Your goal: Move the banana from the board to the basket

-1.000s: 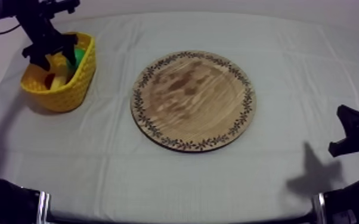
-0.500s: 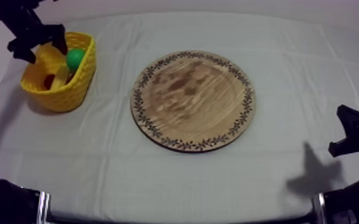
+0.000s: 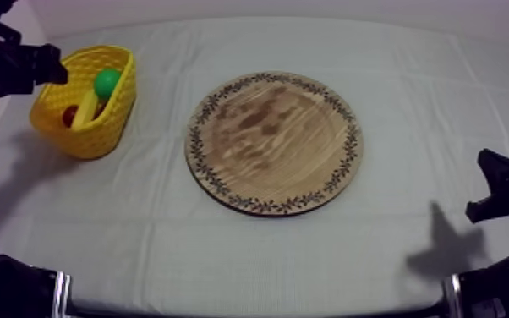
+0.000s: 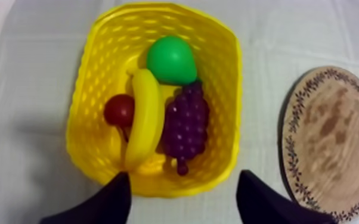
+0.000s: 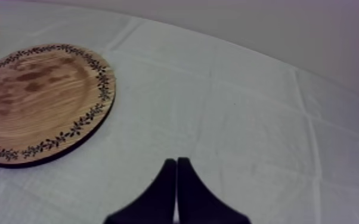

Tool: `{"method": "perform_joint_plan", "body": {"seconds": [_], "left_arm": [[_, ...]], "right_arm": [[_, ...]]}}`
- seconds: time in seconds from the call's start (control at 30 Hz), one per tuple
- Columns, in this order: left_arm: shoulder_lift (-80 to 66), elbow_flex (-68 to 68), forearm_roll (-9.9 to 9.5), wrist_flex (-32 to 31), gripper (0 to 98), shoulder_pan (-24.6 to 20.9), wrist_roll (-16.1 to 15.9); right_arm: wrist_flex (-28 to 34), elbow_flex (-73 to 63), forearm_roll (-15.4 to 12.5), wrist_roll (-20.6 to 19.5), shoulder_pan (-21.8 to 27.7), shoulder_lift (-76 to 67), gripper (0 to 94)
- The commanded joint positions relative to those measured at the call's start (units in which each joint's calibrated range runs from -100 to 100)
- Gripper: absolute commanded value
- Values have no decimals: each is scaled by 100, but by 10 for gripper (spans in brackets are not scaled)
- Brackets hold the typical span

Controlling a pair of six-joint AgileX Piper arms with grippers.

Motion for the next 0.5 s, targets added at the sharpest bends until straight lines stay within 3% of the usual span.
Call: {"method": "perform_joint_plan", "body": {"seconds": [0.0,0.23,0.47], "left_arm": [[-1095,632,-8,-381,540,47,23],[-2458,1668,-34,-1263,394,84,88],[-3786,2866,-252,-1938,250,48,607]], "right_arm": [[0,5,-2,-1,-1,0,2],[0,5,-2,0,-1,0,2],[0,5,-2,-1,-1,0,2]]}}
